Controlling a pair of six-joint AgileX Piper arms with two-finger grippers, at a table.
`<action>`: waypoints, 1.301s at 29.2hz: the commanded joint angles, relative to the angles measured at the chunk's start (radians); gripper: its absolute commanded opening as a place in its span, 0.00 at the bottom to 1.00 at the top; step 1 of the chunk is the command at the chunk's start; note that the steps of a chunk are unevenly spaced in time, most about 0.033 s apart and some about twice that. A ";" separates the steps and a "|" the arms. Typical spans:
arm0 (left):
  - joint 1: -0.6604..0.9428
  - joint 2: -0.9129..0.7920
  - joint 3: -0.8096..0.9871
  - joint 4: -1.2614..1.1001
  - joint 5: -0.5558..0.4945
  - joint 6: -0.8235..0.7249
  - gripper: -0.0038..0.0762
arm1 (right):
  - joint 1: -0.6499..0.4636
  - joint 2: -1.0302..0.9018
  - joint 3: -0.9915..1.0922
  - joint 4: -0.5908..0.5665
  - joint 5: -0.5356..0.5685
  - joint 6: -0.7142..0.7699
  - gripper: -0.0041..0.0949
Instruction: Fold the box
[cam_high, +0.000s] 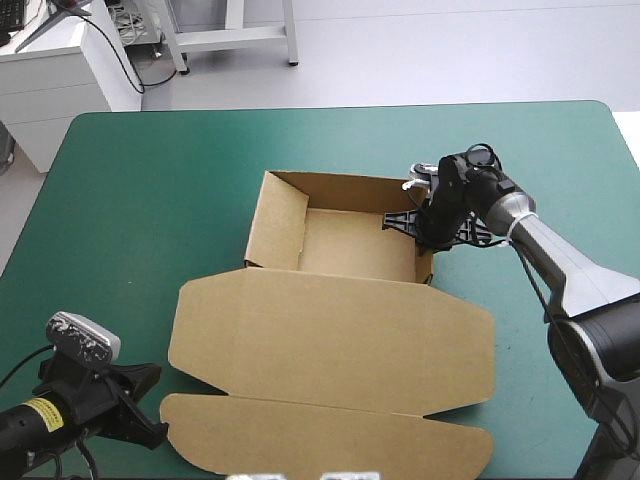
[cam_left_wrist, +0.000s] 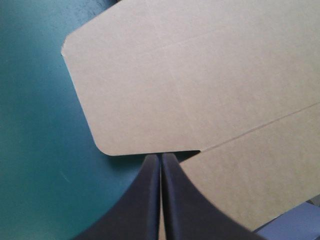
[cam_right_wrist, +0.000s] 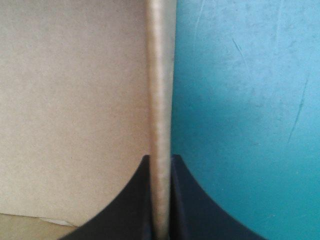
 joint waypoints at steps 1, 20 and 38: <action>-0.002 0.005 -0.022 -0.028 -0.046 0.001 0.04 | -0.012 -0.052 -0.057 -0.019 -0.008 -0.039 0.02; -0.002 0.004 -0.022 -0.024 -0.072 0.001 0.04 | -0.661 -0.063 -0.365 -0.214 0.079 -0.276 0.02; -0.002 0.004 -0.022 -0.024 -0.081 0.001 0.04 | -0.798 0.102 -0.365 -0.167 0.155 -0.361 0.36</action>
